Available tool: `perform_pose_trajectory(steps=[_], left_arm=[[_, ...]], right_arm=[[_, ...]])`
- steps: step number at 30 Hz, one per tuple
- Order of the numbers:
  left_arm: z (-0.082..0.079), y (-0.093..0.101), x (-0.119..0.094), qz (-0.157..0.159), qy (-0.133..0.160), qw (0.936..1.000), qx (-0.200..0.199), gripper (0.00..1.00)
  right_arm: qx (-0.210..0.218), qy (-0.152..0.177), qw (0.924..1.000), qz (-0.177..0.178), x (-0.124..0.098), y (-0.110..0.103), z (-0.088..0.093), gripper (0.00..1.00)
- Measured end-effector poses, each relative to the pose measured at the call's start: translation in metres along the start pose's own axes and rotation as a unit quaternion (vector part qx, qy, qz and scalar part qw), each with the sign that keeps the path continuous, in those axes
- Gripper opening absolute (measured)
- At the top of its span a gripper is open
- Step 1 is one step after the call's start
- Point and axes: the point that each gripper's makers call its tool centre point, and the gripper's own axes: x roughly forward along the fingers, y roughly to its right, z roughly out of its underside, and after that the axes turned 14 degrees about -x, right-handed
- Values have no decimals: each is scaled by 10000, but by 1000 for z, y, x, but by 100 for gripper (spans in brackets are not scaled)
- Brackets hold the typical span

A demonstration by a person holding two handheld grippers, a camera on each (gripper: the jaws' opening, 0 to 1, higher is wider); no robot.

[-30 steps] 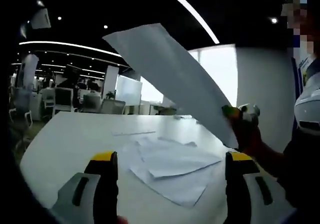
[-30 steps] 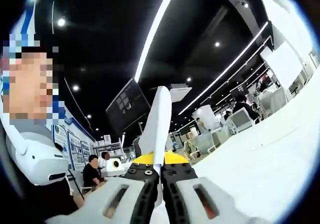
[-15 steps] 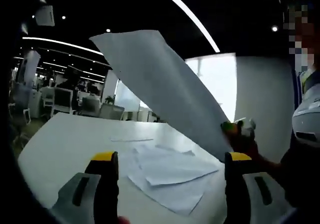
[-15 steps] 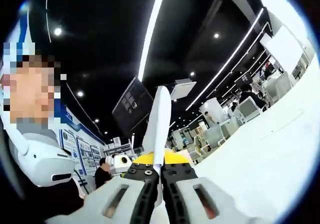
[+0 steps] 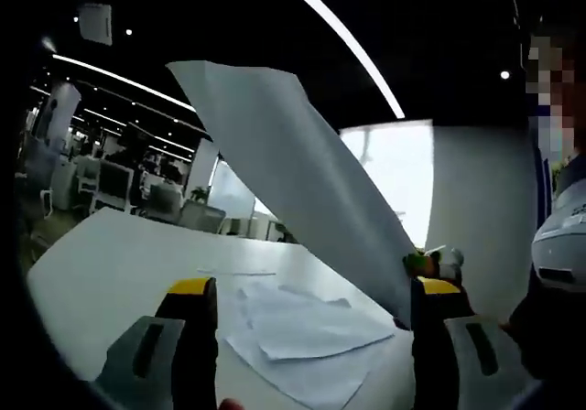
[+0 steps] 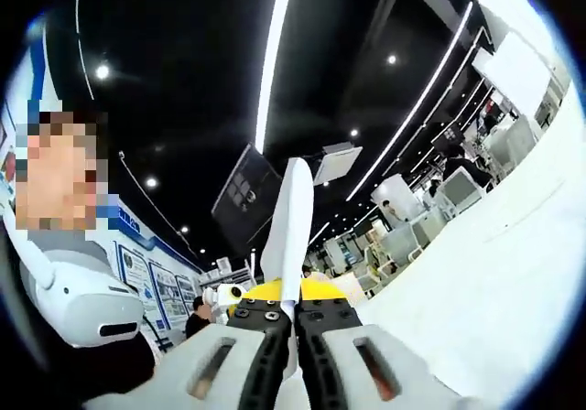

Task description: Organize the stack of printing papers by aligning and flattening the scattered papers on the table

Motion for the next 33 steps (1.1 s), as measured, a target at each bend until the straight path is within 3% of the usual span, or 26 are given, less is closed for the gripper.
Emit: perform_pose_trajectory(steps=[20, 24, 27, 33], left_arm=[[-25, 11, 17, 218, 637, 9966, -474, 89], [-32, 13, 17, 277, 826, 9942, -632, 88], [-41, 15, 16, 448, 1131, 9870, -1054, 88], [-45, 12, 16, 378, 1316, 9838, -1157, 88]], right_arm=[[35, 61, 10000, -47, 2, -3, 1, 0], [87, 41, 9999, -90, 5, -7, 6, 0], [113, 22, 9999, -129, 8, -10, 10, 0], [121, -107, 9996, -240, 15, -20, 20, 0]])
